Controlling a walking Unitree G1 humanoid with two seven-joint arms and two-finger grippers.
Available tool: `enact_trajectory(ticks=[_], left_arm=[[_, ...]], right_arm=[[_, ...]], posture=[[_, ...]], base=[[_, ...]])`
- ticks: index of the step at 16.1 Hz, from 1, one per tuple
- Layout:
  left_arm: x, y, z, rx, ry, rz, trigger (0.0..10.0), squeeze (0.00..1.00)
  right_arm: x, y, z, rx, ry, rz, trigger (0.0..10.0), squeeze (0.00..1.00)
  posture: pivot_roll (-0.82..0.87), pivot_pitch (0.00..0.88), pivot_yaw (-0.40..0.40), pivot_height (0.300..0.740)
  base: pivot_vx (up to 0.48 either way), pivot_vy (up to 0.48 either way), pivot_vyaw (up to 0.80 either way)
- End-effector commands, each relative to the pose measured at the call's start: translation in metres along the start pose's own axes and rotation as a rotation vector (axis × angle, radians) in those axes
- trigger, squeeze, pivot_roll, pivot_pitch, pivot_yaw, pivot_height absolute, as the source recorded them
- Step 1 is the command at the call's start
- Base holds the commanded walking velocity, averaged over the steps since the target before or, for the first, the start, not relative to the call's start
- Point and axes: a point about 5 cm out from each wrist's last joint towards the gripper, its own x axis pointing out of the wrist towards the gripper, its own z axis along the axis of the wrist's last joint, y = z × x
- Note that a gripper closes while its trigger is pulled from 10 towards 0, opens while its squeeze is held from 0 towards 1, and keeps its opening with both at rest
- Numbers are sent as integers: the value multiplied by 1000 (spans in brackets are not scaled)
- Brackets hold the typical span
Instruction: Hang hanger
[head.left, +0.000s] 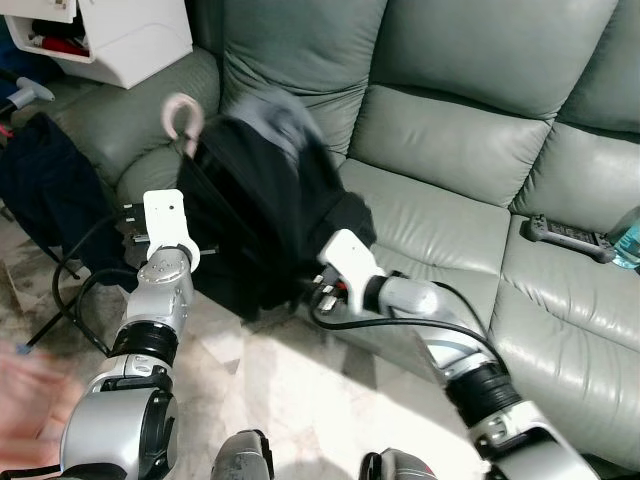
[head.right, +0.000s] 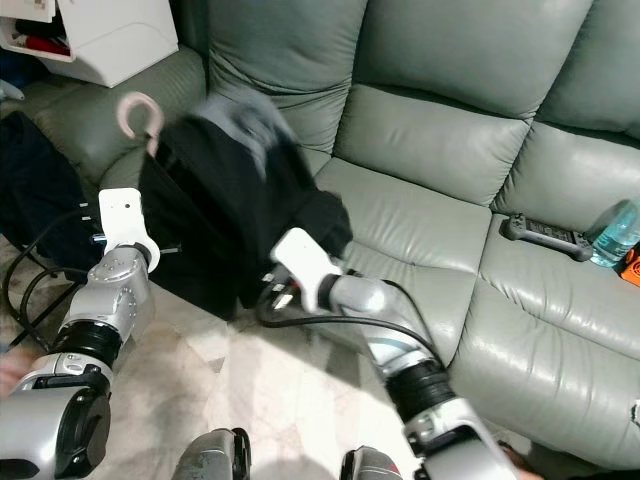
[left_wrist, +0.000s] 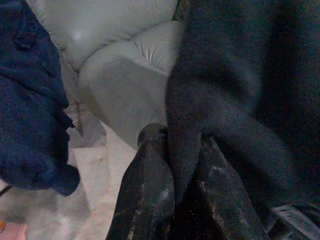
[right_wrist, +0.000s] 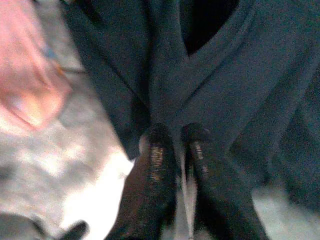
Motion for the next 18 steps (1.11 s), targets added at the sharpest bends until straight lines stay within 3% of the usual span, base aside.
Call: enact_trajectory(ticks=[1, 2, 4, 8, 11, 12, 13, 15, 18], left_arm=[[3, 5, 36, -55, -121, 31, 0, 0], [3, 7, 37, -57, -122, 36, 0, 0], [3, 8, 38, -56, -123, 43, 0, 0], [3, 9, 43, -18, -163, 7, 0, 0], [-1, 7, 58, 136, -276, -131, 0, 0], [-5, 1, 60, 217, -306, -255, 0, 0], [-13, -6, 54, 351, -313, -425, 0, 0], [-24, -3, 42, 475, -303, -604, 0, 0], [-29, 5, 29, 654, -264, -743, 0, 0]], right_arm=[[-8, -12, 2, -64, -16, -64, 10000, 1000], [-18, -14, 5, -171, -53, -48, 10000, 1000], [-28, -14, 7, -274, -86, -17, 10000, 1000], [-56, -11, 6, -274, -129, 135, 10000, 1000], [-69, -38, 11, -320, -142, -7, 10000, 1000], [-76, -49, 10, -336, -130, -54, 10000, 1000], [-86, -59, 8, -341, -115, -74, 10000, 1000], [-108, -76, 6, -359, -62, -54, 10000, 1000], [-136, -105, 13, -406, 32, -35, 10000, 1000]], posture=[[-37, 59, 21, 740], [-41, 63, 22, 740], [-46, 70, 22, 740], [-57, 77, 27, 740], [-59, 78, 28, 740], [-59, 78, 28, 740], [-50, 80, 29, 740], [-50, 80, 29, 740], [-51, 79, 30, 740]], base=[[0, 0, 0], [0, 0, 0], [0, 0, 0], [0, 0, 0], [0, 0, 0], [0, 0, 0], [0, 0, 0], [0, 0, 0], [0, 0, 0]])
